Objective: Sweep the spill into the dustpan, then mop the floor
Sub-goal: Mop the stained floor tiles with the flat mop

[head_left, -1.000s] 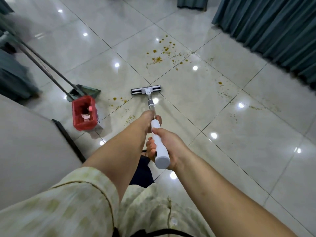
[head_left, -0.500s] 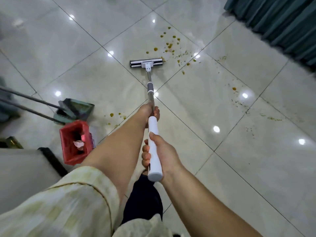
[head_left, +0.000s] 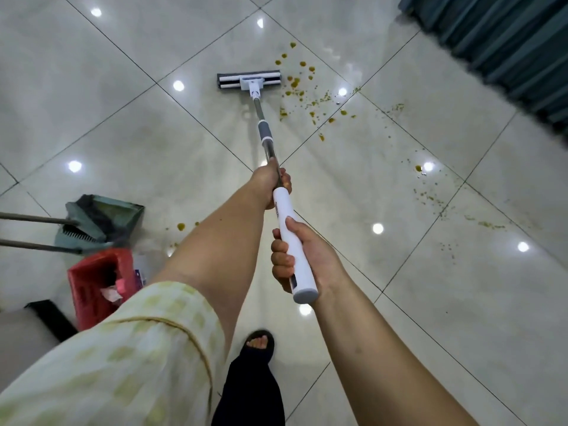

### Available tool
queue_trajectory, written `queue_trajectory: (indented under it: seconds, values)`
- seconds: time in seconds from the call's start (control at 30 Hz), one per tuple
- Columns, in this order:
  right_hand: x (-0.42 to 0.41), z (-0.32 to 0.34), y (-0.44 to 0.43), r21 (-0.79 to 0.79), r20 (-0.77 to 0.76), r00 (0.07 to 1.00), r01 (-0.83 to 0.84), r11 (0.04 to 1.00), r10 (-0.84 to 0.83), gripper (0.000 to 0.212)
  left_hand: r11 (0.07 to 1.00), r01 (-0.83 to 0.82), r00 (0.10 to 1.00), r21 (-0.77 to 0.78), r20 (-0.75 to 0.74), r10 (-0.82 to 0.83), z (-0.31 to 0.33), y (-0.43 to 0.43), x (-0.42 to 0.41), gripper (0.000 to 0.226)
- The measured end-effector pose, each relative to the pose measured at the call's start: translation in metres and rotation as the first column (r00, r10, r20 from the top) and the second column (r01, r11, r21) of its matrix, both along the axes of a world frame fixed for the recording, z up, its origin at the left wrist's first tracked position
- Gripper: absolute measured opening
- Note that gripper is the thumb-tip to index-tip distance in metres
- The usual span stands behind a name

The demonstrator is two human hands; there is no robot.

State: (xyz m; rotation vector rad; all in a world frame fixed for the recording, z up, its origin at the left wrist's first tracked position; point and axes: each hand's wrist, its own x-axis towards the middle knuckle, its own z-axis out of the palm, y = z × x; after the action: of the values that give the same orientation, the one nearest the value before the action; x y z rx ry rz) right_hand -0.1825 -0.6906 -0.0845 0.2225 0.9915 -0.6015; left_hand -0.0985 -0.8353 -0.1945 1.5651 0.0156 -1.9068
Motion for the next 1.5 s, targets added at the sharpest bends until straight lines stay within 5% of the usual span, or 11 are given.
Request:
queue_trajectory:
  seconds: [0.17, 0.57, 0.9, 1.5]
  values:
    - [-0.029, 0.03, 0.041, 0.019, 0.06, 0.998, 0.023, 1.0, -0.024, 0.023, 0.998, -0.05, 0.989, -0.028, -0.14, 0.045, 0.019, 0.049, -0.021, 0.034]
    - [-0.15, 0.082, 0.248, 0.019, 0.025, 0.994, -0.112, 0.994, 0.111, 0.023, 0.999, -0.037, 0.997, 0.0, -0.061, 0.037, 0.065, 0.267, -0.132, 0.028]
    - [-0.277, 0.116, 0.414, 0.059, -0.108, 0.903, -0.412, 0.909, 0.416, 0.022, 0.996, -0.092, 0.996, 0.014, 0.011, 0.092, 0.085, 0.454, -0.245, 0.022]
    - [-0.281, 0.114, 0.65, 0.026, -0.18, 0.828, -0.535, 0.844, 0.531, 0.019, 0.993, -0.111, 0.993, 0.036, -0.044, 0.112, 0.087, 0.691, -0.241, 0.02]
